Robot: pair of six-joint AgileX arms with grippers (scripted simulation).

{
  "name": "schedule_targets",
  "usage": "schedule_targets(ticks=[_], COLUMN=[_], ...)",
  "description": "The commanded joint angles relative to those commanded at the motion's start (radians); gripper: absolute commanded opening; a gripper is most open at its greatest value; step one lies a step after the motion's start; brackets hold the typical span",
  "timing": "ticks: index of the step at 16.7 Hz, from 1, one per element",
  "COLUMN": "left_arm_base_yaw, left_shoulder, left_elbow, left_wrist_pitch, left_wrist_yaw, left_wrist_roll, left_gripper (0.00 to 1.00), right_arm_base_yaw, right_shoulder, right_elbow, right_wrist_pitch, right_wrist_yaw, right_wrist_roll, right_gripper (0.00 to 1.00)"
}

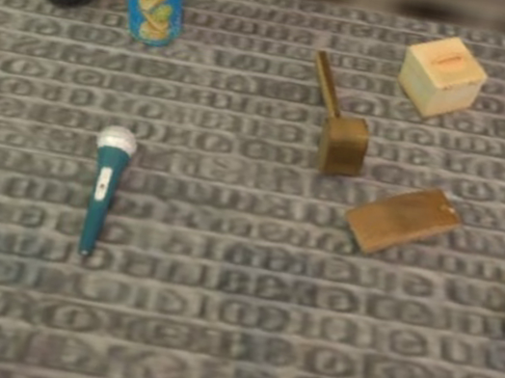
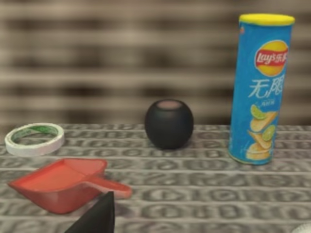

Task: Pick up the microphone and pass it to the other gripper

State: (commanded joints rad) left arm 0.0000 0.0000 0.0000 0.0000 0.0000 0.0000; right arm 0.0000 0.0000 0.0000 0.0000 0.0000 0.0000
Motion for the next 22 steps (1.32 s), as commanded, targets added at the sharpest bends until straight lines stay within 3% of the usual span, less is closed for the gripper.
schedule_targets(ticks=[4, 8, 22], left_arm_base_yaw=[-0.011, -0.059, -0.289], left_shoulder=[0.032, 0.222, 1.498], left_elbow=[0.027, 0.171, 1.063], left_wrist_pitch=[-0.024, -0.149, -0.781], left_wrist_yaw=[0.003, 0.004, -0.02], left_wrist_roll=[-0.006, -0.041, -0.265], left_gripper=[1.0, 1.0, 1.0], right_arm_base_yaw=[0.0, 0.0, 0.0], right_shoulder=[0.0, 0.0, 0.0], right_elbow=[0.0, 0.0, 0.0], right_wrist_pitch=[0.0, 0.0, 0.0], right_wrist_yaw=[0.0, 0.0, 0.0], right_wrist_roll=[0.0, 0.0, 0.0], right_gripper=[1.0, 1.0, 1.0])
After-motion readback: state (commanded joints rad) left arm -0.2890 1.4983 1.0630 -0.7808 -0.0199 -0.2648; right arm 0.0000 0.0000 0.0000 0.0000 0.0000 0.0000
